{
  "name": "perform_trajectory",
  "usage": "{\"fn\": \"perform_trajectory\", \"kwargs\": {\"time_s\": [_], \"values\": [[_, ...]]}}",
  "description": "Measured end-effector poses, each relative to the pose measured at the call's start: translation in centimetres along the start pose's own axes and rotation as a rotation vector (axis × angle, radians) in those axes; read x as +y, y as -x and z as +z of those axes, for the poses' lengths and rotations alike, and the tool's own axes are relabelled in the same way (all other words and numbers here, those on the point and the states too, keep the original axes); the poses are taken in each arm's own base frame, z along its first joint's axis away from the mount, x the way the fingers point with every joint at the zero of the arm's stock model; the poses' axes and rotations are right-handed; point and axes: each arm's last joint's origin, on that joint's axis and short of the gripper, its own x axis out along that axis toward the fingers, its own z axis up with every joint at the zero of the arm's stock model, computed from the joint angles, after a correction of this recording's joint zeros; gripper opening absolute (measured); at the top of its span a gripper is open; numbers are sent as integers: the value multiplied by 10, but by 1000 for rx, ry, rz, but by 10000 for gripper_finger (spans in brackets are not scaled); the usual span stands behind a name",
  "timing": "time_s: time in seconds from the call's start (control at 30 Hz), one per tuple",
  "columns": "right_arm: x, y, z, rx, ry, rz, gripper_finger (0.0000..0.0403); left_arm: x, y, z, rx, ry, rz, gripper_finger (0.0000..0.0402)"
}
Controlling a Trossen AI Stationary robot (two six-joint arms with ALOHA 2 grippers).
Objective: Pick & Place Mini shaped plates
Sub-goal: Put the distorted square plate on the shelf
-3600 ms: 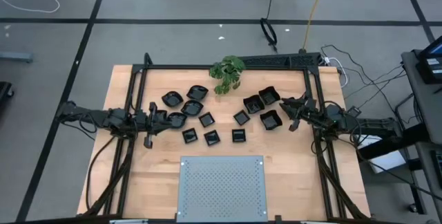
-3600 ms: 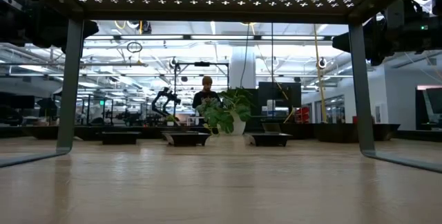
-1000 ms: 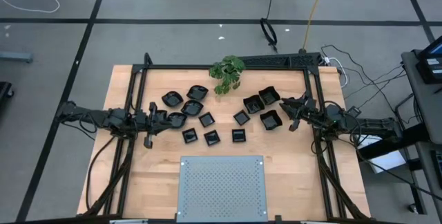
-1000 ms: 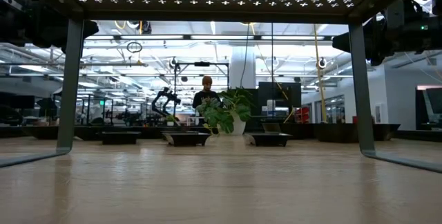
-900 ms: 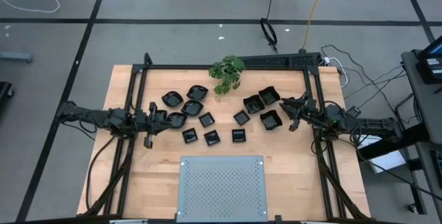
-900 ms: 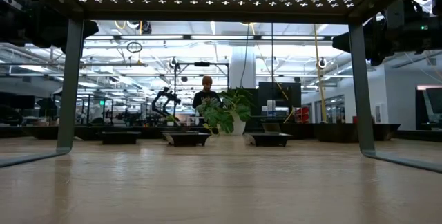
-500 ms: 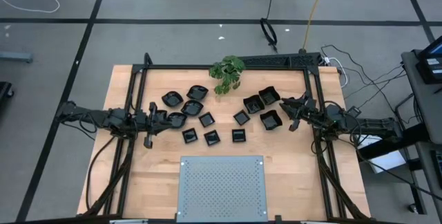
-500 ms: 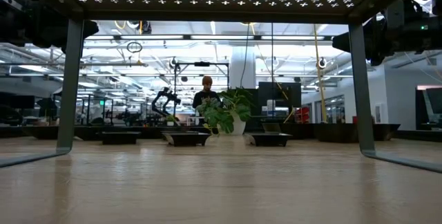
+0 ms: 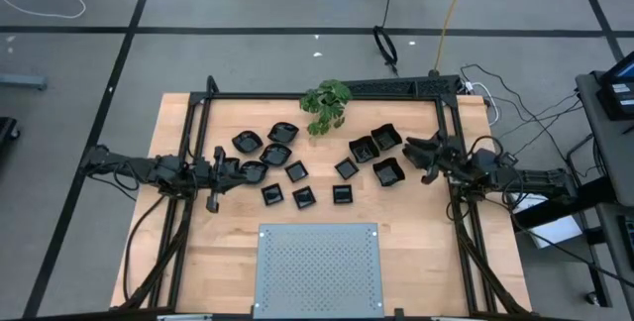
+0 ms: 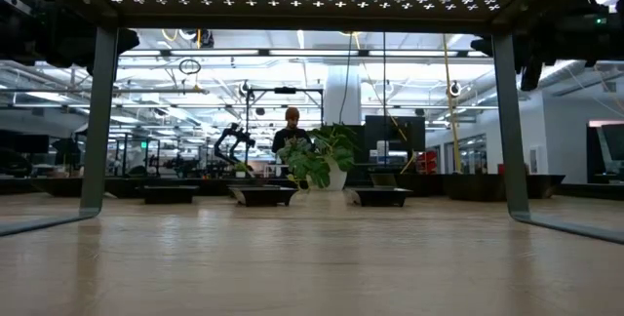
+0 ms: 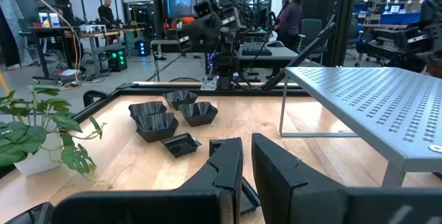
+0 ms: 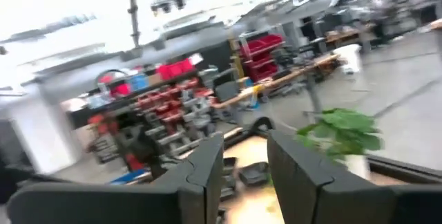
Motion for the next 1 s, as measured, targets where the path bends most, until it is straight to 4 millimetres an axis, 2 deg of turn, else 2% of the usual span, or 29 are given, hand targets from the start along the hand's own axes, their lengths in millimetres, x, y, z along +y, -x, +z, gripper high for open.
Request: {"fn": "perform_trajectory", "kwargs": {"time_s": [0.13, 0.23, 0.4, 0.6, 0.7, 0.83, 0.93, 1.0], "values": [[3, 0, 3, -14, 8, 58, 140, 0, 0, 0, 0, 0, 0, 35], [2, -3, -6, 135, 40, 29, 184, 0, 0, 0, 0, 0, 0, 35], [18, -20, 32, 320, 101, -109, 240, 0, 0, 0, 0, 0, 0, 35], [39, -52, 62, 713, 167, -290, 249, 0, 0, 0, 0, 0, 0, 35], [39, -64, 56, 931, 225, -431, 249, 0, 0, 0, 0, 0, 0, 35], [31, -74, 40, 1126, 185, -623, 249, 0, 0, 0, 0, 0, 0, 35], [23, -76, 20, 1281, 124, -682, 248, 0, 0, 0, 0, 0, 0, 35], [20, -78, 13, 1314, 101, -693, 243, 0, 0, 0, 0, 0, 0, 35]]}}
